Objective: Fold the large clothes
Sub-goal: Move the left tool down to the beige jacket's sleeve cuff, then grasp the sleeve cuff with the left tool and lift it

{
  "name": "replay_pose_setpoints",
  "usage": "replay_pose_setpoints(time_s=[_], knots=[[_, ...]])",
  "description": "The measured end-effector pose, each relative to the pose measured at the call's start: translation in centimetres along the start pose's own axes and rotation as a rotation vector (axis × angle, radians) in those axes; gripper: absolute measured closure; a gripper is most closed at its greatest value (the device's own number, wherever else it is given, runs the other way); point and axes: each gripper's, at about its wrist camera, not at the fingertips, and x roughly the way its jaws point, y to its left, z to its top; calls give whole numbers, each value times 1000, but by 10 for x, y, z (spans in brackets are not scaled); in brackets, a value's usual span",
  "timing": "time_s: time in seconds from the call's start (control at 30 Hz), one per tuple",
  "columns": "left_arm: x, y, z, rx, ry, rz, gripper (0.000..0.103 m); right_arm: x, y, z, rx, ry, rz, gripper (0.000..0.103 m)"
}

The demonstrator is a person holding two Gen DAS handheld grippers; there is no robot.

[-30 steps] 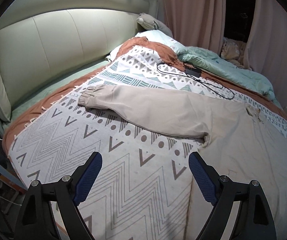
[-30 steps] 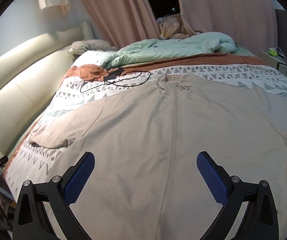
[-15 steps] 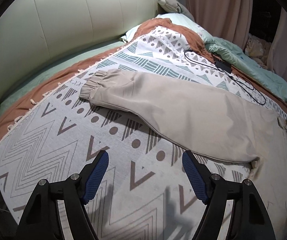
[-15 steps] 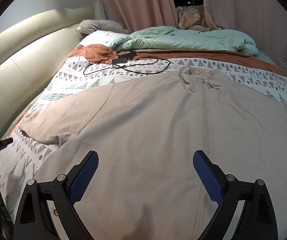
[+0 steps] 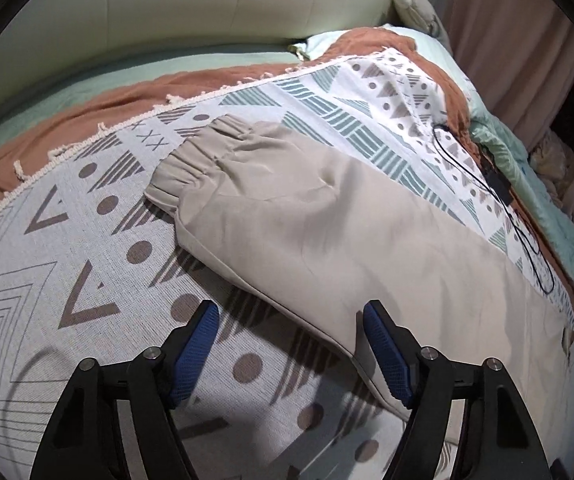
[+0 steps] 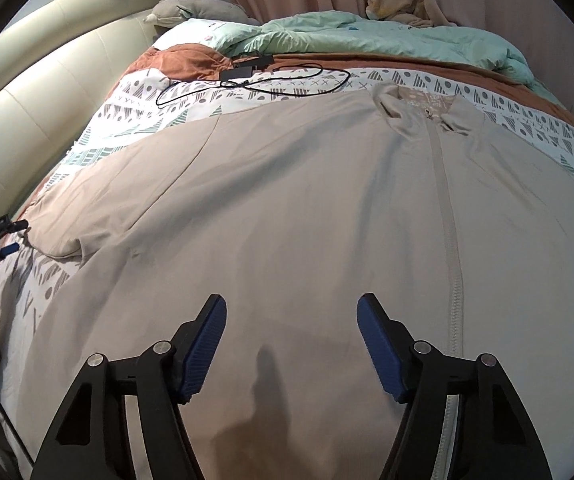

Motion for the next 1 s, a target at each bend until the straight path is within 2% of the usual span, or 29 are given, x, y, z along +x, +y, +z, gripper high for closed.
replay_pose_setpoints(time_s=[0.07, 0.1, 0.13, 0.2, 0.23, 0.37, 0.43, 0.6, 0.7, 0.9, 1.0], knots=[[11, 7, 7, -49, 20, -11, 45, 1, -1, 0, 6, 4, 0, 40], [15, 9, 9, -63, 23, -18, 57, 0, 0, 1, 10, 5, 0, 41], [16, 11, 13, -70, 18, -13, 77, 0, 0, 1, 16, 5, 2, 42], [17, 15, 19, -94, 16, -28, 95, 0, 2, 5, 23, 8, 13, 47], [15, 16, 22, -104, 8, -43, 99, 0, 4, 7, 24, 9, 21, 51], [-11, -3, 34, -30, -66, -59, 101, -4, 21, 18, 27, -8, 82, 56], [-28, -13, 42, -8, -99, -87, 101, -2, 30, 24, 35, -4, 120, 64], [-78, -47, 66, 64, -177, -160, 101, 6, 63, 39, 25, 3, 200, 65], [-108, -70, 78, 97, -209, -206, 101, 19, 87, 45, 17, 26, 252, 67], [-160, -121, 93, 192, -277, -241, 101, 61, 125, 42, 36, 118, 384, 89], [-181, -142, 96, 229, -297, -257, 101, 78, 134, 40, 74, 134, 434, 89]])
